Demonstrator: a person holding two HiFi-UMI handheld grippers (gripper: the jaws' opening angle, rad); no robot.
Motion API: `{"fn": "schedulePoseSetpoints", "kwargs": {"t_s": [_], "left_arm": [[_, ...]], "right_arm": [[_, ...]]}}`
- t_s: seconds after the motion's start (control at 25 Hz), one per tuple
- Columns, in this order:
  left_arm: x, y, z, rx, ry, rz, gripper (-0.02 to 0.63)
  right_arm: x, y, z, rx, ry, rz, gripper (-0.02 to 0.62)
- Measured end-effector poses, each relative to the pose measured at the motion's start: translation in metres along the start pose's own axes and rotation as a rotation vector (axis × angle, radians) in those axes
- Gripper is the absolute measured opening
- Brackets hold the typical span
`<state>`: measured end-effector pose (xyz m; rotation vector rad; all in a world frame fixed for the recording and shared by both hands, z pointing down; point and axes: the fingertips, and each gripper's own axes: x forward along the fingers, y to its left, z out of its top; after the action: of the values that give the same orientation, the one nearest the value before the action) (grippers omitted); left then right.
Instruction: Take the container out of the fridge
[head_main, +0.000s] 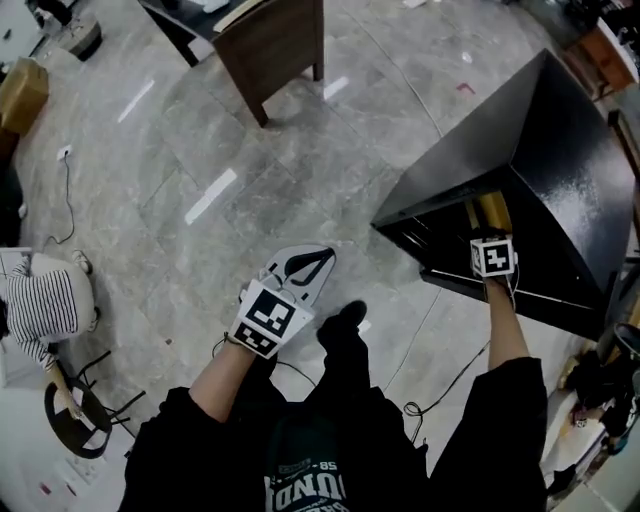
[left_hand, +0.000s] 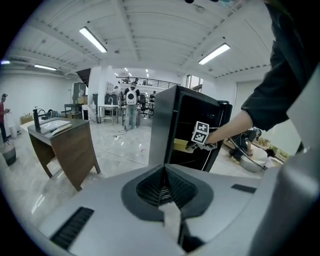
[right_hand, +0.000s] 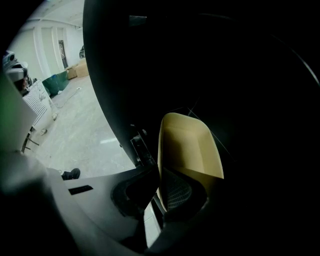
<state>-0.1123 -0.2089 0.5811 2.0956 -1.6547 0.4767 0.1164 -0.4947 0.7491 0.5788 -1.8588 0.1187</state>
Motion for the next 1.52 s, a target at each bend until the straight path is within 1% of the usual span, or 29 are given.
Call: {"fn": "schedulePoseSetpoints", "kwargs": {"t_s": [0.16, 0.52, 0.84, 1.2, 1.52], "left_arm": [[-0.006, -0.003, 0.004, 0.013, -0.002, -0.018, 0.014], [-0.022, -0.001, 0.007, 0.035, -0.014, -0.055, 0.014], [-0.033, -0.006, 0.005, 0.052, -0.016, -0.096, 0.014], [-0.053, -0.007, 0.013, 0.079, -0.029, -0.123, 0.014], [-0.063, -0.028, 0.026, 0.128, -0.037, -0.183, 0.014]], "right_arm": [[-0.012, 0.005, 0.003, 0.009, -0.012, -0.014, 0.043], [-0.039, 0.032, 0.006, 0.011, -0.036, -0.024, 0.043], [-0.062, 0.056, -0.002, 0.036, -0.063, -0.030, 0.043], [-0.104, 0.088, -0.012, 0.109, -0.109, -0.056, 0.043], [-0.156, 0.123, -0.010, 0.106, -0.159, -0.064, 0.044]]}}
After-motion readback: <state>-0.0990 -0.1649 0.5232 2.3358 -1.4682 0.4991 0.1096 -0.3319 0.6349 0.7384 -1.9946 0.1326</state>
